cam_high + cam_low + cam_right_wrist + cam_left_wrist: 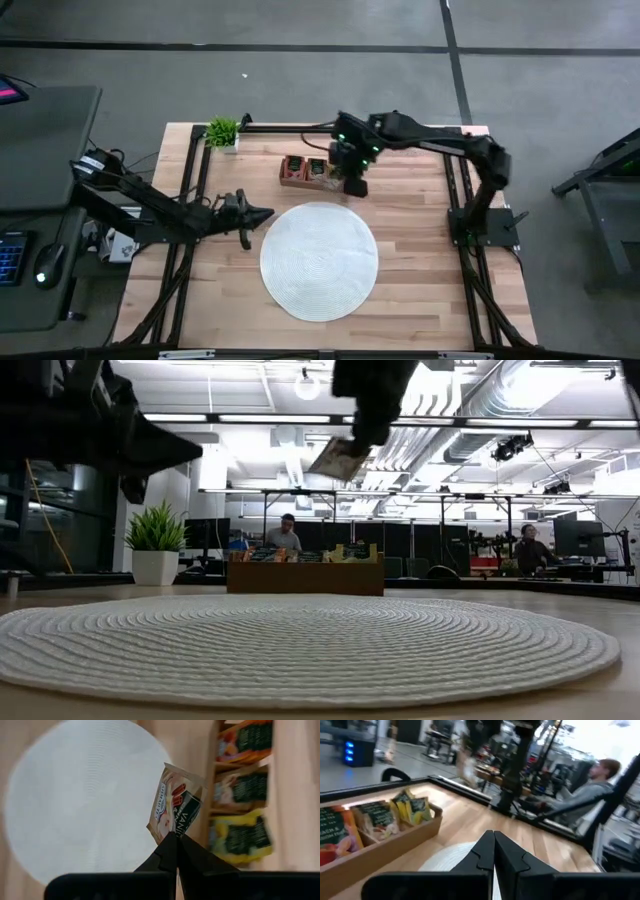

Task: Pick & Place Tea
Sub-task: Put the brown tea bag into the middle section of the wooden organizer

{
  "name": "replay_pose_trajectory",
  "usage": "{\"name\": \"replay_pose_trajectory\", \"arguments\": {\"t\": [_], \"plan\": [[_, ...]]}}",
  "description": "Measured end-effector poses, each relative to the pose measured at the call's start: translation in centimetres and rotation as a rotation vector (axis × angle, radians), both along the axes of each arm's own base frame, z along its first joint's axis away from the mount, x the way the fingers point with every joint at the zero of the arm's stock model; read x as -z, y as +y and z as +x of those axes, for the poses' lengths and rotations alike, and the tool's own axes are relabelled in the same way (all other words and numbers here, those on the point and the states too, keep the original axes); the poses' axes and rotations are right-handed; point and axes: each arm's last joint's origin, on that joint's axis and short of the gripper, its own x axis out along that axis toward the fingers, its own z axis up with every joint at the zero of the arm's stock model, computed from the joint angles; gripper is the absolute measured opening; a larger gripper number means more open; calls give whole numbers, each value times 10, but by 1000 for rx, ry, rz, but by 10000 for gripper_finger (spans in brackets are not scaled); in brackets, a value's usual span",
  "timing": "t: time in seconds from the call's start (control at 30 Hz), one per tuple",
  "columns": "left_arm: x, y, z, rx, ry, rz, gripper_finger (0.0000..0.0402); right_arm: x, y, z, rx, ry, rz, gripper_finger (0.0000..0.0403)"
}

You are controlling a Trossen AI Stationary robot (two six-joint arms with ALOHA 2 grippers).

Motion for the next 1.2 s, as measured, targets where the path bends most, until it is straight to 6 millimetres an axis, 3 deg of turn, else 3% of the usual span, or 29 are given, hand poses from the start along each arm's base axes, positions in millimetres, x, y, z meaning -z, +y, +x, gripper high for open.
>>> {"name": "replay_pose_trajectory", "arguments": {"t": [0.17, 0.53, 0.73, 1.2], "plan": [[1, 16, 1, 104, -31, 42, 0, 6, -20, 30, -31, 93, -102, 0], [-10, 42, -1, 170, -155, 191, 0, 48, -47, 81, -45, 225, -245, 0], [-10, 46, -1, 198, -160, 229, 0, 62, -49, 86, -53, 262, -242, 0], [-35, 49, -20, 144, -291, 377, 0, 65, -53, 89, -42, 241, -251, 0]]}}
